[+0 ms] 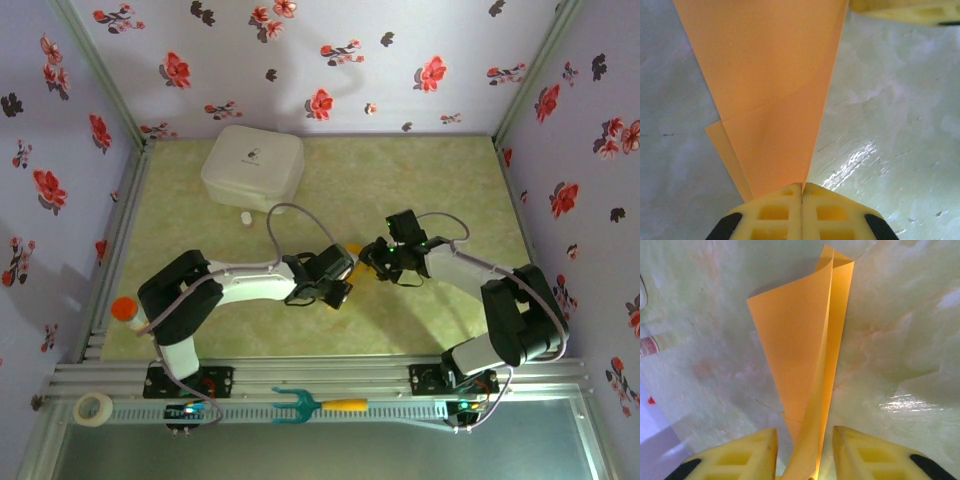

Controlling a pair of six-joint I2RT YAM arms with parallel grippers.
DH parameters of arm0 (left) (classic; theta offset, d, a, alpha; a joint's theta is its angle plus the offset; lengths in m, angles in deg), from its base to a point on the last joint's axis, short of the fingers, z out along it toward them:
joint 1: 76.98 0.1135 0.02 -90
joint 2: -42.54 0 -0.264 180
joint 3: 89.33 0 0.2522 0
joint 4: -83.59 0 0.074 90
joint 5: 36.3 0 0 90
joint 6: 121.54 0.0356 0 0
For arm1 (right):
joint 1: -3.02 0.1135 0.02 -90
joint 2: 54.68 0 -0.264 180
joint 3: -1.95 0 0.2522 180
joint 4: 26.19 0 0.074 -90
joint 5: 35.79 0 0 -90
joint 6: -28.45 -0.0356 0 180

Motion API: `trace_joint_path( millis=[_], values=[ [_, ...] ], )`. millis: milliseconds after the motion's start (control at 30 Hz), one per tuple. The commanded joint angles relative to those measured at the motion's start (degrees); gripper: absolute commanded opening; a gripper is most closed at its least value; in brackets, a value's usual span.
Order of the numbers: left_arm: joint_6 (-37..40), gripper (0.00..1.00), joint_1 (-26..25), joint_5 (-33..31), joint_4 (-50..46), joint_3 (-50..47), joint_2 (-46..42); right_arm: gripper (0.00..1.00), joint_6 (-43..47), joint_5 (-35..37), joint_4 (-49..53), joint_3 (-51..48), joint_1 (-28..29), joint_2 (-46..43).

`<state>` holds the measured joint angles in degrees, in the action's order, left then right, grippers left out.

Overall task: Fold a paper plane with a square sheet of paper (pick it up from the middle)
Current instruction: Fold the wing for the fifth time at the center of the table.

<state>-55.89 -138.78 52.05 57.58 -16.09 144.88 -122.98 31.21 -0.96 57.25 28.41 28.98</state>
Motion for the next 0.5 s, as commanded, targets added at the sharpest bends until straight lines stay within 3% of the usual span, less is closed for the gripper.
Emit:
trace_joint_path(
  millis=[0, 167, 467],
  values=[
    [2.72, 0.05, -0.68, -3.64, -3.71, 1.73, 0.16, 0.27, 0.00, -1.11, -0.12, 0.53, -0.41, 0.02],
    [3.94, 0.08, -1.49, -5.46, -4.59, 2.12, 0.37, 0.13, -0.88, -1.87, -1.83, -0.31, -0.83, -0.37],
    [5.38, 0.16, -3.24, -9.61, -6.79, 3.79, 1.95, 0.01, -3.01, -4.35, -6.30, -2.21, -1.44, -0.42]
  ],
)
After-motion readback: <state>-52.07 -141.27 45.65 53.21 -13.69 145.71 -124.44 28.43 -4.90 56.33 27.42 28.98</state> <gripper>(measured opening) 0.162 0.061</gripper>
